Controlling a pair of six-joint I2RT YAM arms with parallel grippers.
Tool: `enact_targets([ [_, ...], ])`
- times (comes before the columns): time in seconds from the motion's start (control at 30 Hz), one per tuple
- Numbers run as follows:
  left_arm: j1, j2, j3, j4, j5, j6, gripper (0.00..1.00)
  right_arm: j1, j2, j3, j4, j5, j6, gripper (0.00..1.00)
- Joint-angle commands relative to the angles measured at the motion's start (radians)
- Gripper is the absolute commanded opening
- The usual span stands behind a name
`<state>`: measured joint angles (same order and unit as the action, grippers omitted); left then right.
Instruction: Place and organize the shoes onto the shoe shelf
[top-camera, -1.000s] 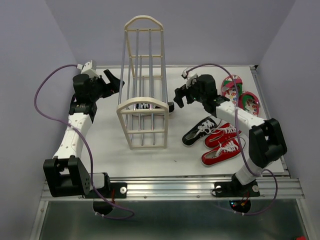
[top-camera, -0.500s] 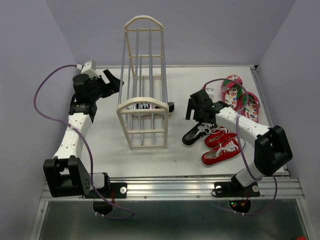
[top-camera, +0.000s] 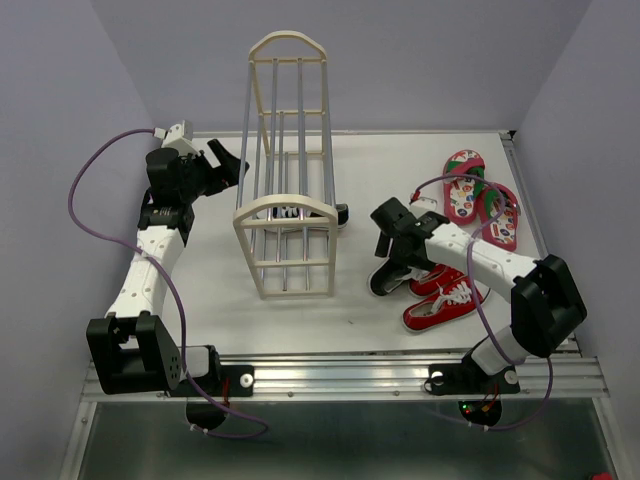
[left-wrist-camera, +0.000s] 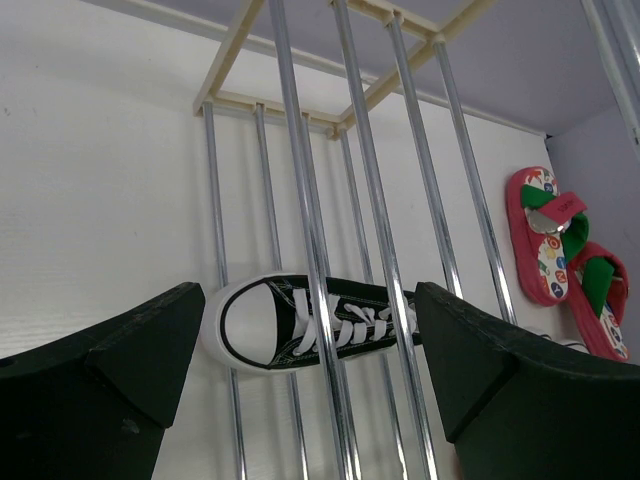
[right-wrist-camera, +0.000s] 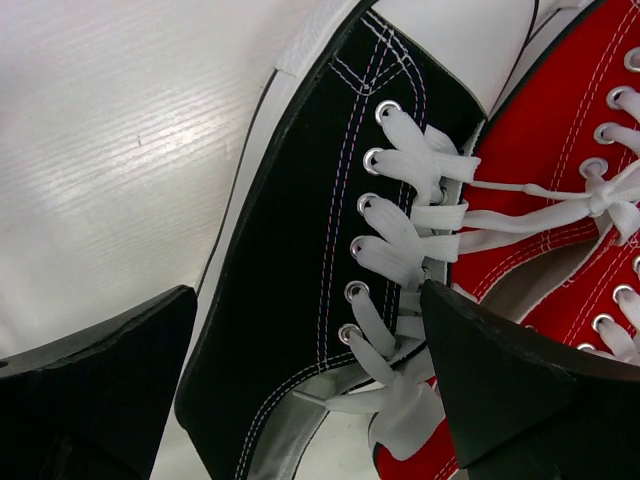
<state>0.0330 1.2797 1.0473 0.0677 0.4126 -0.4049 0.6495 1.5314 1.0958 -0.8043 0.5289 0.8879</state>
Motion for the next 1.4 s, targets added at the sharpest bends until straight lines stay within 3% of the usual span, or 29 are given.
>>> enact_targets([
  [0.0, -0.007, -0.029, -0.001, 0.046, 0.018, 0.012, 0.99, 0.004, -0.042, -0.04, -0.032, 0.007, 0.059, 1.0],
  [0.3, -0.007, -0.017, 0.005, 0.04, 0.012, 0.014, 0.99, 0.004, 0.036, -0.093, 0.137, -0.116, -0.042, 0.96],
  [0.33, -0.007, -0.017, 0.006, 0.037, 0.011, 0.017, 0.99, 0.004, 0.044, -0.096, 0.155, -0.119, -0.053, 0.9],
  [0.37, -0.007, -0.019, 0.007, 0.037, 0.008, 0.017, 0.99, 0.004, 0.055, -0.096, 0.175, -0.127, -0.066, 0.68],
  [0.47, -0.005, -0.017, 0.005, 0.035, 0.0, 0.017, 0.99, 0.004, 0.068, -0.067, 0.231, -0.124, -0.122, 0.25],
  [0.6, -0.007, -0.014, 0.006, 0.031, -0.003, 0.017, 0.99, 0.004, 0.082, -0.008, 0.228, -0.055, -0.255, 0.01],
  [0.8, -0.007, -0.011, 0.011, 0.023, -0.023, 0.017, 0.99, 0.004, 0.095, 0.068, 0.243, 0.132, -0.495, 0.01],
  [0.9, -0.005, -0.008, 0.011, 0.023, -0.023, 0.017, 0.99, 0.004, 0.075, 0.05, 0.382, 0.184, -0.717, 0.01],
  [0.97, -0.007, -0.003, 0.013, 0.021, -0.024, 0.014, 0.99, 0.004, 0.038, 0.003, 0.468, 0.123, -0.93, 0.01],
  [1.07, -0.007, 0.006, 0.011, 0.023, -0.023, 0.009, 0.99, 0.004, -0.035, -0.098, 0.632, -0.155, -1.229, 0.01],
  [1.2, -0.007, 0.015, 0.014, 0.018, -0.021, 0.005, 0.99, -0.023, -0.085, -0.142, 0.643, -0.422, -1.397, 0.02],
  [1.37, -0.007, 0.009, 0.014, 0.017, -0.029, 0.005, 0.99, -0.094, -0.093, -0.117, 0.588, -0.585, -1.576, 0.09],
])
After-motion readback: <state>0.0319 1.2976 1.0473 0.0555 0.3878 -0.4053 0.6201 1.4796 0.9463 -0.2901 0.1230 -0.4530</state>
